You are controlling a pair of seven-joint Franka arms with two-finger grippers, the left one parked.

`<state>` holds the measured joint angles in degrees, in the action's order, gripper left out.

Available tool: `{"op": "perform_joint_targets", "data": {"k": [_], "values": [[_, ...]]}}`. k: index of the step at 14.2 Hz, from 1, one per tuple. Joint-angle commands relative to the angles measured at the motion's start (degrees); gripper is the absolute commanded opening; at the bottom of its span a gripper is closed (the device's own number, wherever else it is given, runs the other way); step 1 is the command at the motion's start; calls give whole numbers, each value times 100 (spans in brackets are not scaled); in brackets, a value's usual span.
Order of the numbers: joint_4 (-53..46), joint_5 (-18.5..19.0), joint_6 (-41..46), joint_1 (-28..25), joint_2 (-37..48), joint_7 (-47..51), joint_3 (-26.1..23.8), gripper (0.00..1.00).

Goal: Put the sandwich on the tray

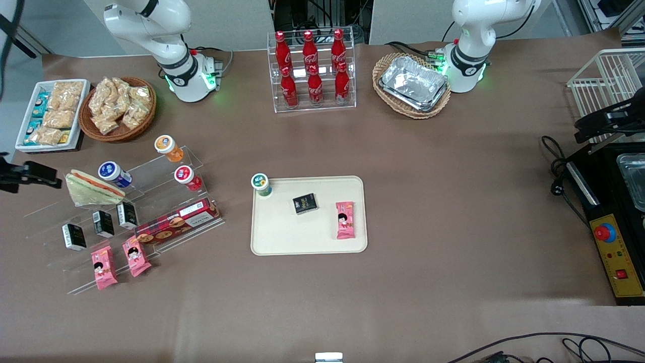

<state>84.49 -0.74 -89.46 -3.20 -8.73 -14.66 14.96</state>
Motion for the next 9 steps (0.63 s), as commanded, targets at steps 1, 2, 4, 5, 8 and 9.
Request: {"op": "perform_joint_targets", "data": {"k": [1,2,4,5,8,9], "values": [[164,39,157,267,293,155,-38,100],[164,30,157,328,302,357,-46,100],[164,22,166,347,311,909,-46,100],[164,22,166,347,302,1313,-46,100],[199,-13,227,355,241,2919,-55,100],[199,-22,262,355,197,3351,-46,100]]}}
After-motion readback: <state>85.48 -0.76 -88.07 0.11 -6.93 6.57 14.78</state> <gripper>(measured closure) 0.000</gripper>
